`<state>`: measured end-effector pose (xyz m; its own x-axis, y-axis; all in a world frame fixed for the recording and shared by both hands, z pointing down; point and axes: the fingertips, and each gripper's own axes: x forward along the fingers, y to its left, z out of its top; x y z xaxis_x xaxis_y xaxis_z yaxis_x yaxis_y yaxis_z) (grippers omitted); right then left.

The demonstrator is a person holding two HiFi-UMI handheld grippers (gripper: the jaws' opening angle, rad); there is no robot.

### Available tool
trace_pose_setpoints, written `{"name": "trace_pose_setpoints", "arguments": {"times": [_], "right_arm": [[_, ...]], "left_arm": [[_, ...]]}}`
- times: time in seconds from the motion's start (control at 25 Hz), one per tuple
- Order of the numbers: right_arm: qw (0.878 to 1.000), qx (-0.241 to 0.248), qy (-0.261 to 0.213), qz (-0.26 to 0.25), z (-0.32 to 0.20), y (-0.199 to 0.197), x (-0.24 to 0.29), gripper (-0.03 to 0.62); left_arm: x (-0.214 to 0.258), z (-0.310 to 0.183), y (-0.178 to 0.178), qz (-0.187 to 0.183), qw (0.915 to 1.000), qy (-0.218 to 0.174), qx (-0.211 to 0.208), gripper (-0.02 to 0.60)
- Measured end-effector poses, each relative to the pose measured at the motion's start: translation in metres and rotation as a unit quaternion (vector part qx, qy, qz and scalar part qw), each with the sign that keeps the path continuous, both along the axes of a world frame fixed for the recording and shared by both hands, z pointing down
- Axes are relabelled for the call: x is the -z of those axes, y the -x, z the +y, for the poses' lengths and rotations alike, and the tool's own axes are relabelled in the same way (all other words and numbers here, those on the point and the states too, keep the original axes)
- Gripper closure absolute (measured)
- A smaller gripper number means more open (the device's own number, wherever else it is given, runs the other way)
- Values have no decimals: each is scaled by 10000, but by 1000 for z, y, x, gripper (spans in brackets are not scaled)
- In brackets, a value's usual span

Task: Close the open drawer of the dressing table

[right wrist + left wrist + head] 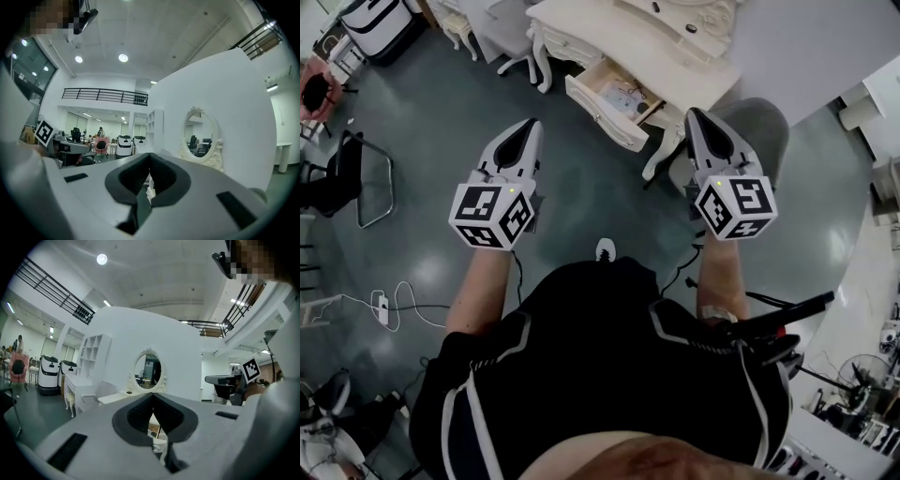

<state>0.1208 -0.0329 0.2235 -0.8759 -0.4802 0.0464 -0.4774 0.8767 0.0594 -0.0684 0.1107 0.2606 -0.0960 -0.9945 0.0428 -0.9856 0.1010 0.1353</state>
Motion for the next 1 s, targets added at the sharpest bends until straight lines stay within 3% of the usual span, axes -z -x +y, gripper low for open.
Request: {"name": "trace_pose_setpoints", "arguments": {"times": [0.6,0.84,1.0], "right_arm": [[9997,19,164,-152,-115,-25,-12,589],[9996,-9,192,-198,-137,-27,-18,589],[9996,-162,160,-140,-149,-21,-19,589]], "left_arm": [[-1,-128,-23,-266,9989,308,-250,577],[1,-162,-31,-595,9960,413,-517,577],[-1,-182,-21,-608,9948,369,-724,577]]}}
